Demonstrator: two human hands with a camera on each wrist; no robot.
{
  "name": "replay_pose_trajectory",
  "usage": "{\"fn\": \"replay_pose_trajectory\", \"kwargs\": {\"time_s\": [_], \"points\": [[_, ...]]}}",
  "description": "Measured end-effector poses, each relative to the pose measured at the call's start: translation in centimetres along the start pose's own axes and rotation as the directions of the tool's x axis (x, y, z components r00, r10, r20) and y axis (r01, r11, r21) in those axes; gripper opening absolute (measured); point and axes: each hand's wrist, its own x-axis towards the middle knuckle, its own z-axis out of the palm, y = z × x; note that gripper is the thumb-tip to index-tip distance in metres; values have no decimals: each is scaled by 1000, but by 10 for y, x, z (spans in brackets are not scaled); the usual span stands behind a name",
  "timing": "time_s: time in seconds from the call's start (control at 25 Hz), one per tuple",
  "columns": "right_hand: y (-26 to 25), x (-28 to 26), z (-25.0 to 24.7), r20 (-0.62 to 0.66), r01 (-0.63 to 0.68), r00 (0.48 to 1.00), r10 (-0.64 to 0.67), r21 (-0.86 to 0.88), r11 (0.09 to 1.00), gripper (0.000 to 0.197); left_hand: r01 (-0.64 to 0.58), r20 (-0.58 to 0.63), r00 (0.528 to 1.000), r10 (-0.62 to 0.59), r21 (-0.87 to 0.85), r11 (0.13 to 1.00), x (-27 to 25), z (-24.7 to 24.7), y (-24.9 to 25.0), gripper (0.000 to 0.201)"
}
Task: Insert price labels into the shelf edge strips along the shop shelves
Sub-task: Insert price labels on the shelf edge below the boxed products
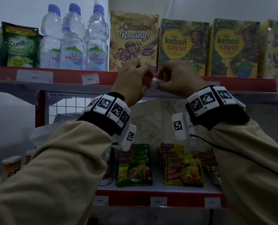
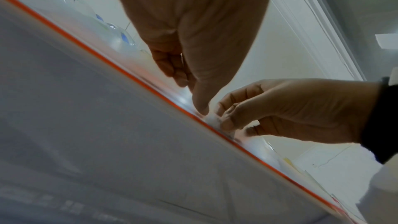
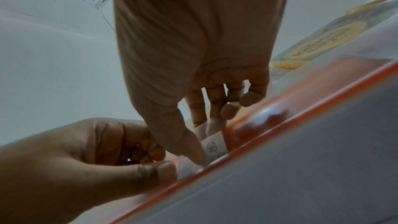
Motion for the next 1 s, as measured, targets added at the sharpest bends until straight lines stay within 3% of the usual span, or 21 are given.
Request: {"fn": "replay_pose_trajectory", "kwargs": {"time_s": [0.16,0.36,0.56,0.68,0.8,1.0], "points": [[1,3,-4,42,-23,999,21,42,999,25,49,31,998,-49,17,999,5,-1,2,36],[0,2,-4,28,-54,998,52,99,994,22,22,52,998,-20,-35,999,3,-4,0,30],[0,12,-9,160,-111,982,101,57,992,11,5,27,1000,-4,-40,999,1,-3,-3,30],[3,13,-8,13,-203,978,207,246,948,9,23,-3,1000,-23,-87,996,2,-1,-4,25],[1,7,-3,-226,-169,928,295,452,876,8,37,-17,999,-39,-104,994,5,0,-3,26],[-15,-3,13,-228,-97,900,370,724,683,22,42,-51,997,-52,-178,983,5,4,-4,36]]}}
